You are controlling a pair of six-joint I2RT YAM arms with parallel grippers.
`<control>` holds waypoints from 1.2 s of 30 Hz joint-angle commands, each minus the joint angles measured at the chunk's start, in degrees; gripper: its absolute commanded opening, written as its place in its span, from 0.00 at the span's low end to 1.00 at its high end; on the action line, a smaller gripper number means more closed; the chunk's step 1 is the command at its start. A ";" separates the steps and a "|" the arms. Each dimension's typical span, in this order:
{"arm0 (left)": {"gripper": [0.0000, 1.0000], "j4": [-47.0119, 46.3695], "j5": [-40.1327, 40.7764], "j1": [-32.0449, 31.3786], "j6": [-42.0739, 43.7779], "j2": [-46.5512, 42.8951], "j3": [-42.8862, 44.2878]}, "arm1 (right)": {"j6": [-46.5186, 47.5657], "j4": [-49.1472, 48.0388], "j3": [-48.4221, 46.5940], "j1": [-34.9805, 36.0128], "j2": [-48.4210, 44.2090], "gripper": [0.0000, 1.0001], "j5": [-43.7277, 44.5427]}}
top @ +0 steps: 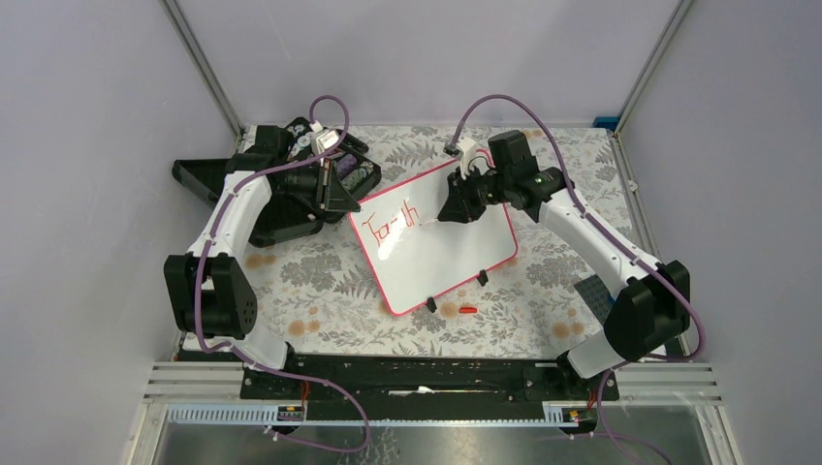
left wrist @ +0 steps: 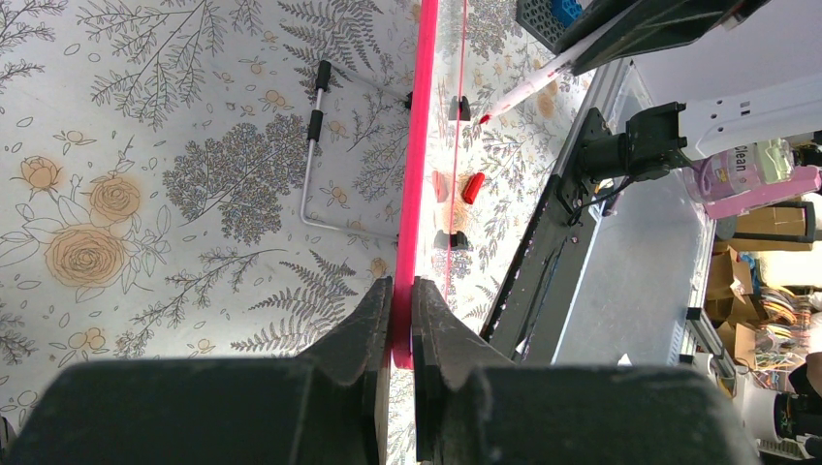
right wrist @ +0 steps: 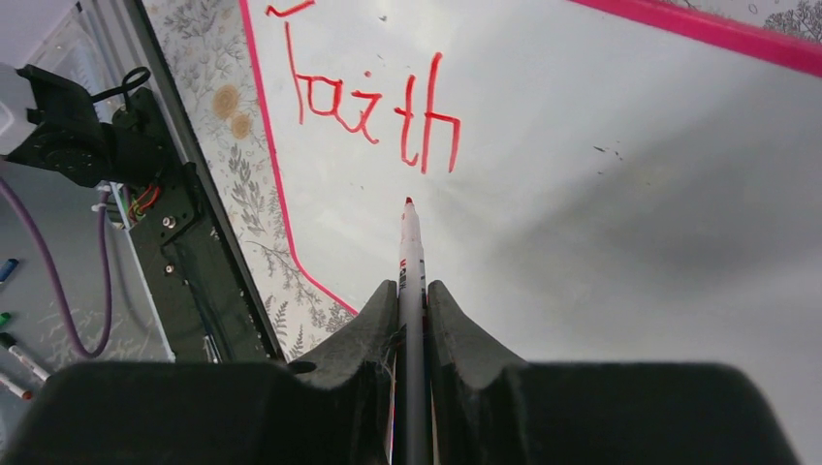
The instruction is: Write a sentence on the whiteboard
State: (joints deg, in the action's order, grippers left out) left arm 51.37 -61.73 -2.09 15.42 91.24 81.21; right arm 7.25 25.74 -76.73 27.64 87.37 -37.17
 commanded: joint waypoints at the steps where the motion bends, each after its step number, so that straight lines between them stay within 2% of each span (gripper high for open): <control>1: 0.01 -0.23 1.52 -0.80 0.09 -1.04 -0.13 | 0.85 2.11 -5.06 0.40 -2.36 0.00 -3.25; 5: 0.09 -0.24 1.91 -0.81 -0.13 -1.46 -0.26 | 1.77 3.47 -7.01 0.36 -2.14 0.00 -3.05; 12: 0.28 -0.23 2.34 -0.80 -0.08 -2.04 -0.92 | 2.16 3.98 -8.13 -0.48 -1.71 0.00 -2.92; 19: 0.37 -0.31 2.80 -0.90 0.22 -2.70 -1.71 | 2.42 3.91 -9.02 -2.65 -1.28 0.00 -3.41; 30: 0.40 -0.31 3.36 -1.88 0.40 -2.37 -1.77 | 2.92 3.78 -9.45 -5.64 -0.07 0.00 -4.93; 36: 0.36 -0.31 3.89 -2.70 0.64 -1.88 -1.50 | 3.06 1.44 -7.81 -5.76 -0.52 0.00 -5.18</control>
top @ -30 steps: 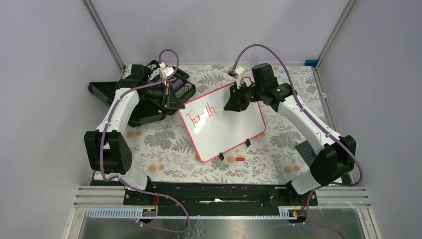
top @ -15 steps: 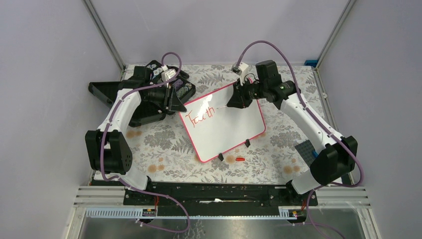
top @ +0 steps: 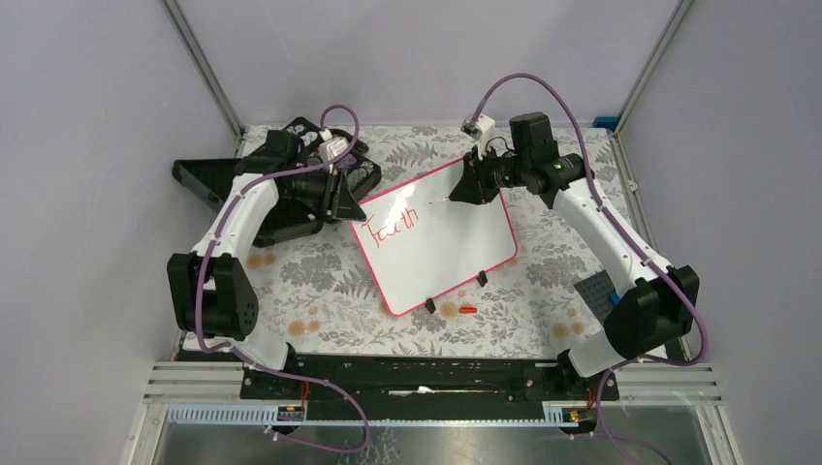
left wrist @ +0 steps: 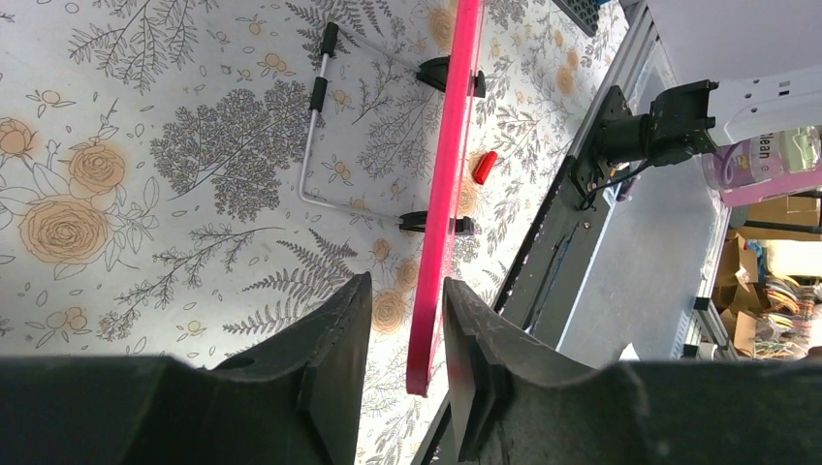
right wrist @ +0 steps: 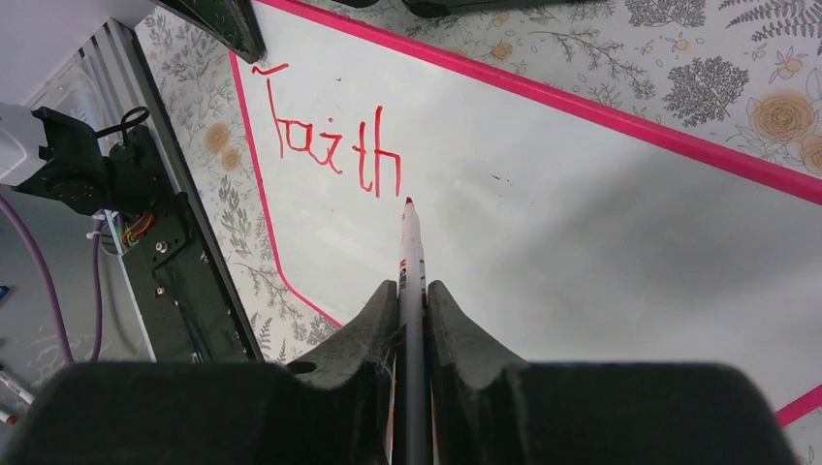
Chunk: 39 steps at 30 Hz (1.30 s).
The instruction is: Write a sentence on the whiteboard
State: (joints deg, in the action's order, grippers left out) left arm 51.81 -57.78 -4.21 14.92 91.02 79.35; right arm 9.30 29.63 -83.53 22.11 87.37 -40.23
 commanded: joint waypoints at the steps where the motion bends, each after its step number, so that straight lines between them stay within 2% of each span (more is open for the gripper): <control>1: 0.35 -0.75 0.01 -0.67 1.21 -1.58 0.36 | 0.99 -2.62 -0.78 -0.22 -0.47 0.00 -2.13; 19: 0.15 -0.68 1.44 -0.80 0.82 0.09 2.12 | 2.83 -4.17 1.88 0.45 0.79 0.00 -0.20; 24: 0.13 -0.67 2.20 -0.79 0.86 0.81 3.18 | 3.71 -4.17 3.06 1.21 0.55 0.00 0.38; 39: 0.00 -0.69 1.79 -1.04 0.90 1.42 3.14 | 2.59 -5.96 -0.14 1.71 3.42 0.00 1.47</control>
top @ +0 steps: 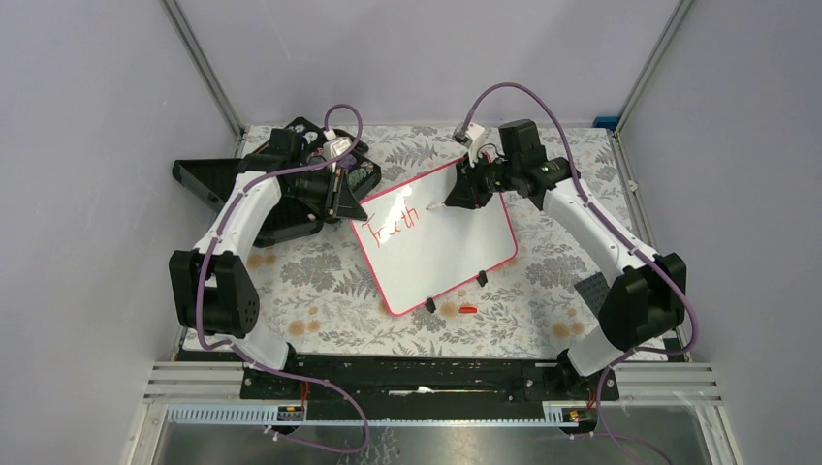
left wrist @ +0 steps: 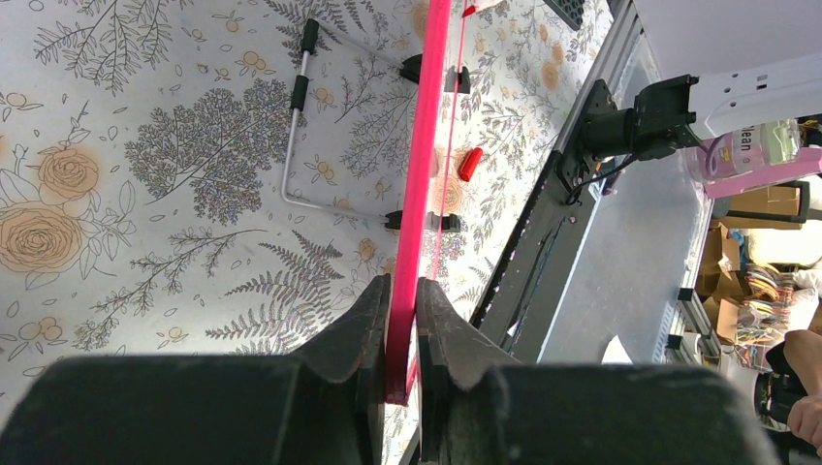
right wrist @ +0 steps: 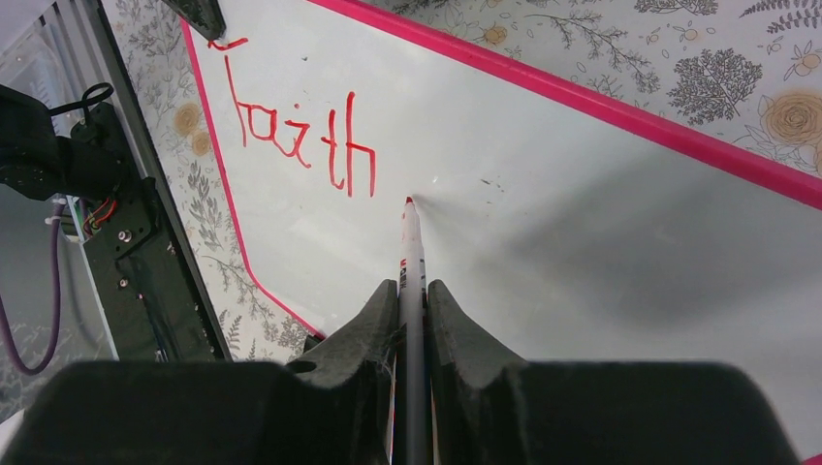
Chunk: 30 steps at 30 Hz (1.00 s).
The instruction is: Write a sentence on the whiteboard
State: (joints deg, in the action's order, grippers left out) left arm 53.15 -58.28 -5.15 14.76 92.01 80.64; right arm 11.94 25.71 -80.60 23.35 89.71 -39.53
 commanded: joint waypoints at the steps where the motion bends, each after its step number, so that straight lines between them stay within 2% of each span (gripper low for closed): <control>1: 0.00 -2.00 2.28 -0.12 1.06 0.39 1.83 | -0.08 -2.07 -3.26 0.46 1.22 0.00 0.96; 18: 0.00 -2.06 2.26 -0.25 1.14 0.24 1.56 | 0.78 -1.69 -1.99 0.42 1.15 0.00 2.92; 30: 0.00 -2.02 2.27 -0.30 1.25 0.21 1.47 | 1.06 -1.40 2.33 0.49 -1.20 0.00 2.18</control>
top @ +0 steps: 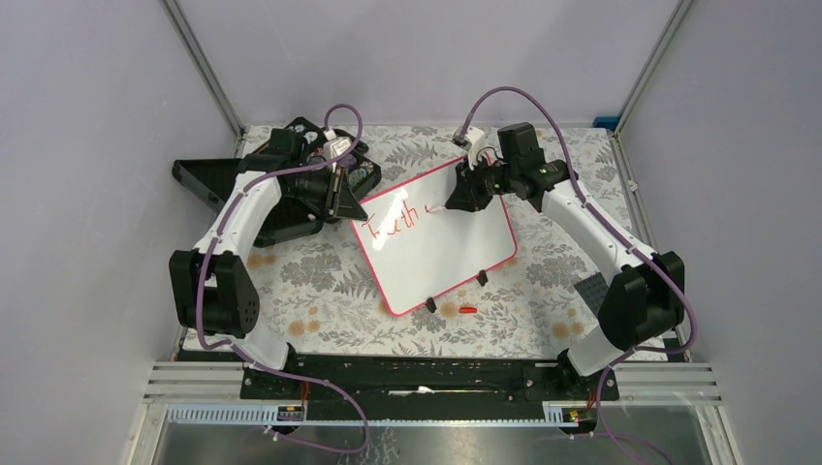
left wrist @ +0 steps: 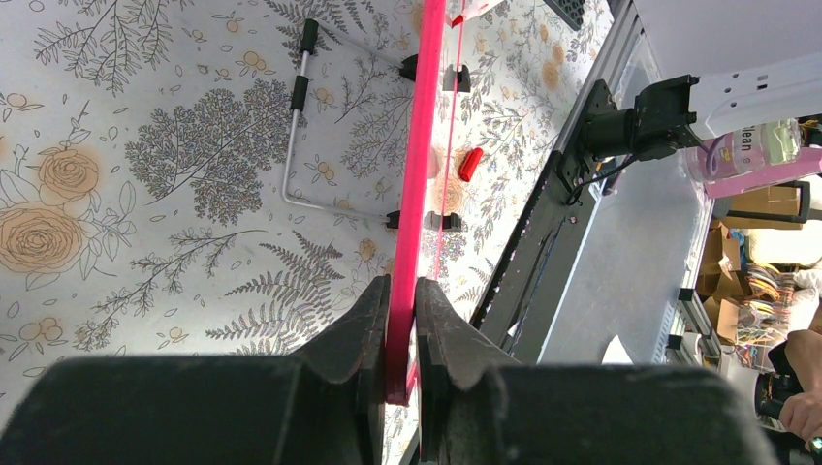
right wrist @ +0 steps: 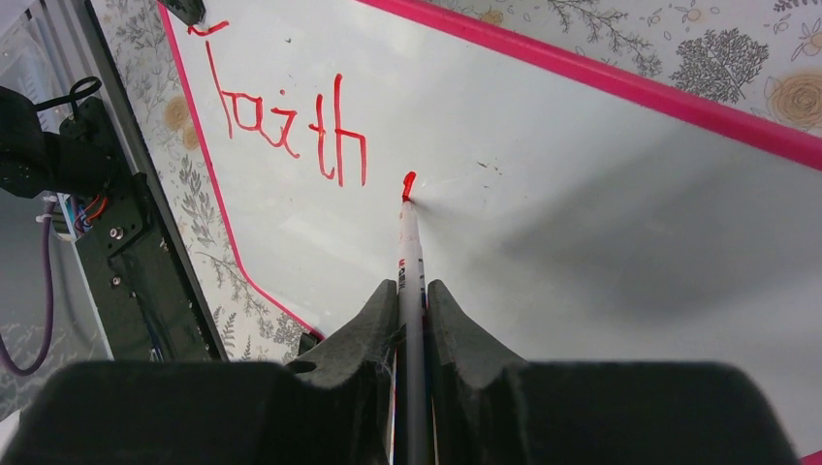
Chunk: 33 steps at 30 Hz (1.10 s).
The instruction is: Write a sentence on the whiteboard
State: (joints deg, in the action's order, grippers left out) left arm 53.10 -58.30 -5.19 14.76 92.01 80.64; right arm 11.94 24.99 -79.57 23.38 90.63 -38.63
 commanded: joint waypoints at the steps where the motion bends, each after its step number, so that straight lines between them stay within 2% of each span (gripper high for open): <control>1: 0.00 -1.95 2.29 -0.26 1.22 0.26 1.48 | 1.07 -0.73 1.42 0.53 -2.22 0.00 1.20; 22: 0.00 -1.97 2.37 -0.34 1.23 0.06 1.36 | -0.47 -1.73 -4.12 0.46 0.61 0.00 3.01; 33: 0.00 -1.95 2.51 -0.30 1.32 -0.05 1.34 | 0.20 -1.65 -3.52 -0.19 -0.28 0.00 4.79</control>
State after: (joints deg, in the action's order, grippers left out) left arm 53.10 -58.30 -5.32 14.57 92.01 80.64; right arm 11.51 24.97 -81.49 23.35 90.94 -36.95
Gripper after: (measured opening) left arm 0.130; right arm 0.207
